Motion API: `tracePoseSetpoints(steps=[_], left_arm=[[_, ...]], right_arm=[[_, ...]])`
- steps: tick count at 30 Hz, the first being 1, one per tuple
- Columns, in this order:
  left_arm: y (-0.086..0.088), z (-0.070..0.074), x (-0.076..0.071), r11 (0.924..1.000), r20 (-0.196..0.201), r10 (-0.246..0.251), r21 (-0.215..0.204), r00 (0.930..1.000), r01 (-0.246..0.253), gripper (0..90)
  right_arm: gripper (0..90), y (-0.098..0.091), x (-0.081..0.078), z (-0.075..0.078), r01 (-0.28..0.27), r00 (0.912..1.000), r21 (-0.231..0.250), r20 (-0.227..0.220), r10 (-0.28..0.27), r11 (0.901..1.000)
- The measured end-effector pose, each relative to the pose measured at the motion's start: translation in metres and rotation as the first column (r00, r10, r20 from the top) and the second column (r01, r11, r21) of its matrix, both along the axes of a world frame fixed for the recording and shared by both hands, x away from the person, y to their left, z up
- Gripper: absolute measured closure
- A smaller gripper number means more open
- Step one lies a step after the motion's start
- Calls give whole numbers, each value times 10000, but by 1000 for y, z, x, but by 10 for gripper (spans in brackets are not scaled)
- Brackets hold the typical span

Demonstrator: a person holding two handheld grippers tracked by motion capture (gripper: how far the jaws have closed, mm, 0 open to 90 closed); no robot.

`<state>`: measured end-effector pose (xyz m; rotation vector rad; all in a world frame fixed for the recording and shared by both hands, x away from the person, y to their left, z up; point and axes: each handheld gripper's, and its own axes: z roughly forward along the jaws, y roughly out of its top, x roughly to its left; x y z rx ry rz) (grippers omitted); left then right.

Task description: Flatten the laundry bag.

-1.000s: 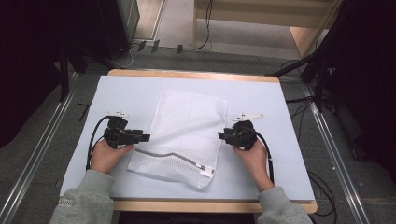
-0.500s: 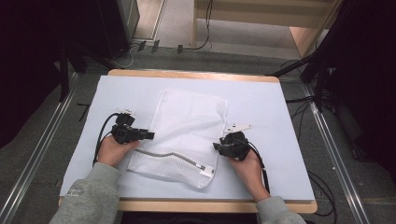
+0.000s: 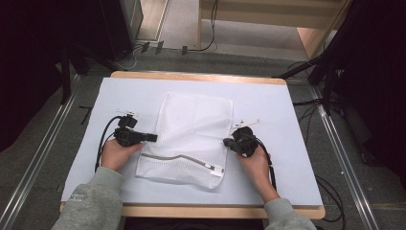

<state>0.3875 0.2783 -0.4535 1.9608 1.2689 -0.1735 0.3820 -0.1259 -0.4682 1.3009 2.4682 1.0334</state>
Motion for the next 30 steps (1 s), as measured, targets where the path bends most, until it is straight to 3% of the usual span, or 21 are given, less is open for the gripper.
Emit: tracePoseSetpoints(steps=[3,10,14,20,24,26,28,30], left_arm=[[1,0,-3,9997,4,128,-218,9999,-128,897],[-2,-4,-5,9991,146,410,-57,9991,-409,895],[-4,-5,1,9986,323,526,79,9981,-529,894],[-6,-8,24,9954,655,949,39,9933,-953,893],[-5,-9,34,9932,733,1142,124,9907,-1154,891],[-5,-11,35,9933,684,1107,256,9915,-1127,863],[-4,-9,34,9942,636,1049,160,9924,-1061,779],[-3,-4,32,9949,858,973,173,9915,-991,721]], right_arm=[[900,-1,12,1,84,10000,60,33,-84,9999],[900,-1,35,3,91,10000,181,5,-91,9998],[900,-1,40,0,101,9999,75,1,-101,9999],[900,-3,49,1,271,9996,49,111,-271,9996],[900,-3,57,1,379,9986,86,378,-382,9992],[900,-4,58,-1,425,9990,207,153,-428,9989],[898,-4,56,-1,323,9995,184,9,-323,9993],[881,-5,53,1,229,9997,147,-37,-229,9996]])
